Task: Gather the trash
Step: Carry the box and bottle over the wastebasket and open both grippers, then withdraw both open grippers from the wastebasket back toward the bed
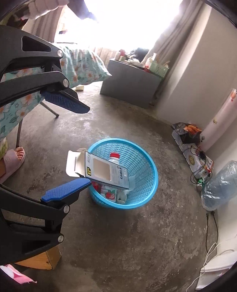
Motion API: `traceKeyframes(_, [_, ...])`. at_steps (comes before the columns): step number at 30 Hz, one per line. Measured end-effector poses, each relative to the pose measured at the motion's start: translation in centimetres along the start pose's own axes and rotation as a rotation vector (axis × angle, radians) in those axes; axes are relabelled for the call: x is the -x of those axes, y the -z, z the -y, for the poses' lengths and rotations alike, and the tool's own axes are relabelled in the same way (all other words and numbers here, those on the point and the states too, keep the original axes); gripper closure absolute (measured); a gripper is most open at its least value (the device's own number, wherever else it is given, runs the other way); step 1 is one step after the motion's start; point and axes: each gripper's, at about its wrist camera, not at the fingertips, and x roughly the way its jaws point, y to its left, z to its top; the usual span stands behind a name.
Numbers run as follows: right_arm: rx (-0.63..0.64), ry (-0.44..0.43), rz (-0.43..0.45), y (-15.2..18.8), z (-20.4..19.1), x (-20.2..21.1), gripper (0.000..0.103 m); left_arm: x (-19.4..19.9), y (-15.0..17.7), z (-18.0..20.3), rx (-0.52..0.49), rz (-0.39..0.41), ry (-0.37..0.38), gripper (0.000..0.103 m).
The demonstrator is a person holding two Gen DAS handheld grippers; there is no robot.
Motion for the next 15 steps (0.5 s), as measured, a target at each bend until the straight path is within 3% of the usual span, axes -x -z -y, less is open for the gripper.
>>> traceKeyframes(4, [-0.063, 0.001, -0.077, 1.6, 1.0, -3.0, 0.033, 9.0, 3.2, -1.4, -0.007, 0.071, -0.074, 0.014])
traceKeyframes(10, [0.006, 0.119, -0.220, 4.2, 0.6, -8.4, 0.041, 20.1, 10.9, -7.8, 0.147, 0.126, -0.153, 0.014])
traceKeyframes(13, [0.003, 0.133, -0.279, 4.9, 0.6, -10.7, 0.043, 24.8, 15.0, -11.0, 0.207, 0.202, -0.201, 0.014])
traceKeyframes(15, [-0.018, 0.158, -0.325, 5.2, 0.8, -12.6, 0.051, 27.4, 17.3, -12.5, 0.237, 0.252, -0.242, 0.014])
